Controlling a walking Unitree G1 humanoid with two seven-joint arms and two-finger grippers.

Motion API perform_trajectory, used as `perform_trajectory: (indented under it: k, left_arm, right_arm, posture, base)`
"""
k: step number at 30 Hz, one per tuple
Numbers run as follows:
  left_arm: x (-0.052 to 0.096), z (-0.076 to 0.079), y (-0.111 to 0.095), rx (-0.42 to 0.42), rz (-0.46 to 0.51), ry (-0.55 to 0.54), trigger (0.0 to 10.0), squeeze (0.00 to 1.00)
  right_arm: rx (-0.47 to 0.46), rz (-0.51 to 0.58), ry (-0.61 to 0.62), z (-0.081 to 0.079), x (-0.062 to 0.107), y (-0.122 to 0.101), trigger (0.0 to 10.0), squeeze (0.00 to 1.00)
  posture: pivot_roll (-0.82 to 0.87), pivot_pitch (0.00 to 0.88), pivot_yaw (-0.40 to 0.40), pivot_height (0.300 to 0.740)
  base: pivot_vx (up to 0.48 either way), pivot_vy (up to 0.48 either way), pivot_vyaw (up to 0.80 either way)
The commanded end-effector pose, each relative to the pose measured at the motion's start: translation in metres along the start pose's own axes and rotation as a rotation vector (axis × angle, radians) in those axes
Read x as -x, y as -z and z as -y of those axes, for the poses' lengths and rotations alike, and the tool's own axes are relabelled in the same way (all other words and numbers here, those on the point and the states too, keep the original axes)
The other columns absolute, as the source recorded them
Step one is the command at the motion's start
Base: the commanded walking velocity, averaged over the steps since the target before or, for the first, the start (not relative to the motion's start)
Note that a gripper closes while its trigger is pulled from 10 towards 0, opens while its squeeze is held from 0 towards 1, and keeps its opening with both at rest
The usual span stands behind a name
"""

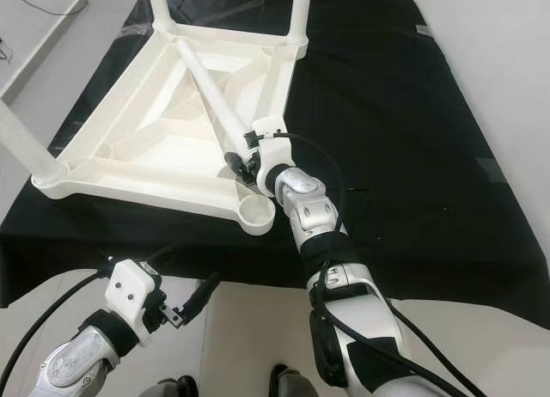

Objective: Building children table

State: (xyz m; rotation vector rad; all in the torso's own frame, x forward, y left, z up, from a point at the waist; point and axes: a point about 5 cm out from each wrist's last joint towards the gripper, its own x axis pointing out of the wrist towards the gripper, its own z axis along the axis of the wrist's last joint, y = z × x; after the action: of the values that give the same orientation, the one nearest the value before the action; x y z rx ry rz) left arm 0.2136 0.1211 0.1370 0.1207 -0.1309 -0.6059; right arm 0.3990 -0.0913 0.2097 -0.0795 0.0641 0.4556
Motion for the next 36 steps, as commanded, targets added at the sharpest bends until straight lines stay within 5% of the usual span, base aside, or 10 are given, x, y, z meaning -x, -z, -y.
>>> perform_trajectory:
  k: [1,7,15,18,23,24,25,26,31,36]
  left_arm:
    - [0.003,0.003,0.006,0.006,-0.022,-0.001,10.0,0.00]
    - [0.003,0.002,0.006,0.009,-0.025,0.002,10.0,0.00]
    - [0.003,-0.004,0.005,0.041,-0.062,0.007,10.0,0.00]
    - [-0.017,-0.024,-0.014,0.089,0.008,0.002,10.0,0.00]
    - [-0.040,-0.025,-0.042,0.137,0.122,0.080,10.0,0.00]
    - [-0.045,-0.023,-0.049,0.149,0.145,0.109,10.0,0.00]
    - [-0.045,-0.023,-0.049,0.149,0.145,0.109,10.0,0.00]
    - [-0.052,-0.021,-0.059,0.175,0.184,0.149,10.0,0.00]
    - [-0.055,-0.020,-0.064,0.187,0.200,0.164,10.0,0.00]
    - [-0.074,-0.026,-0.092,0.359,0.312,0.220,10.0,0.00]
  right_arm:
    - [-0.030,-0.039,0.017,0.000,0.000,0.013,0.0,0.00]
    - [-0.074,0.006,0.044,0.004,0.004,0.015,0.0,0.00]
    - [-0.304,0.232,0.130,0.033,0.019,-0.005,0.0,0.00]
    - [-0.457,0.401,0.171,0.068,0.049,-0.013,0.0,0.00]
    - [-0.480,0.496,0.181,0.084,0.073,-0.014,0.0,0.00]
    - [-0.485,0.520,0.160,0.084,0.078,-0.016,2.6,0.00]
    - [-0.485,0.520,0.160,0.084,0.078,-0.016,2.6,0.00]
    - [-0.493,0.553,0.125,0.083,0.084,-0.019,10.0,0.00]
    - [-0.498,0.567,0.111,0.082,0.087,-0.019,10.0,0.00]
    - [-0.589,0.669,0.032,0.077,0.107,-0.022,10.0,0.00]
  posture:
    - [0.07,0.215,-0.045,0.740]
    - [0.07,0.215,-0.039,0.740]
    - [0.04,0.210,-0.026,0.740]
    - [0.01,0.201,-0.011,0.740]
    - [-0.01,0.196,0.004,0.740]
    - [-0.02,0.195,0.009,0.740]
    - [-0.02,0.195,0.009,0.740]
    - [-0.02,0.194,0.014,0.740]
    - [-0.02,0.194,0.014,0.740]
    - [-0.04,0.190,0.028,0.740]
  base:
    - [0.000,0.000,0.00]
    - [0.000,0.000,0.00]
    - [0.000,0.000,0.00]
    - [0.000,0.000,0.00]
    - [0.000,0.000,0.00]
    - [0.000,0.000,0.00]
    - [0.000,0.000,0.00]
    - [0.000,0.000,0.00]
    - [0.000,0.000,0.00]
    - [0.000,0.000,0.00]
